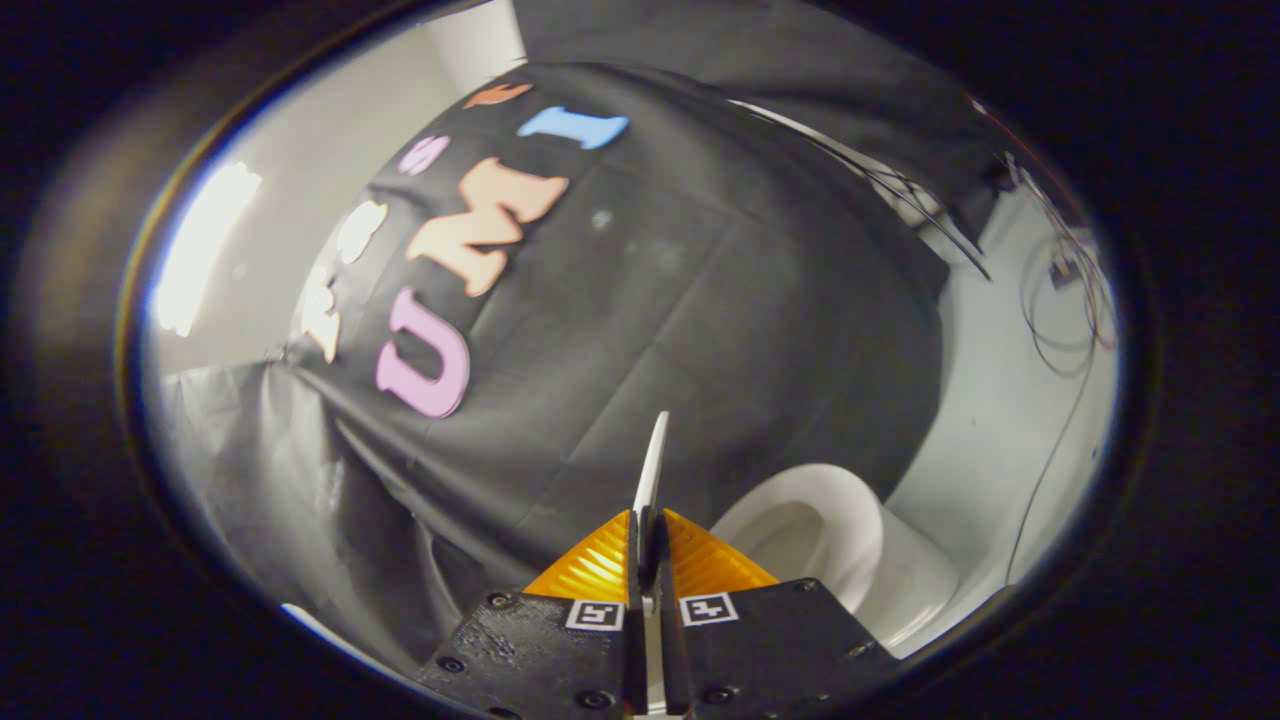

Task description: Open the toilet lid.

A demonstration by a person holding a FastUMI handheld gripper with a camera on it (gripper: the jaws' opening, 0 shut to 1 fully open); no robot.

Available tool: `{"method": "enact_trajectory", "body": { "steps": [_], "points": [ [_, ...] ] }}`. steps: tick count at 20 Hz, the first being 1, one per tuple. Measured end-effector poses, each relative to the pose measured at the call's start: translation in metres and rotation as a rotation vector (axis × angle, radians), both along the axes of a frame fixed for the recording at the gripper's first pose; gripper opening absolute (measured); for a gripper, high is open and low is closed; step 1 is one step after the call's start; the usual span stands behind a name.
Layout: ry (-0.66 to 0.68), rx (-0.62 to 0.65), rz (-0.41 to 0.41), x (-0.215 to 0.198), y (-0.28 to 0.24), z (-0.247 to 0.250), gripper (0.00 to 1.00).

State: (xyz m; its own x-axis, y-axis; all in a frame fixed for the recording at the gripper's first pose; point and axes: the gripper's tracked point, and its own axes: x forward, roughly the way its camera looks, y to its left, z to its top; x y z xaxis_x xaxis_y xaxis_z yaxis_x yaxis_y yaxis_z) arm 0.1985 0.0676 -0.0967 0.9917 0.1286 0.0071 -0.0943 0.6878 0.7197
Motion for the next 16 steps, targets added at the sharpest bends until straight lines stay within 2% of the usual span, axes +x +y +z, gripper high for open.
{"method": "enact_trajectory", "body": {
  "steps": [3,8,16],
  "points": [
    [-0.014,-0.178,0.029,0.002,0.042,0.043,0.08],
    [0.064,-0.462,-0.001,0.003,0.096,0.083,0.1],
    [0.069,-0.673,0.052,0.007,0.179,0.116,0.1]
  ]
}}
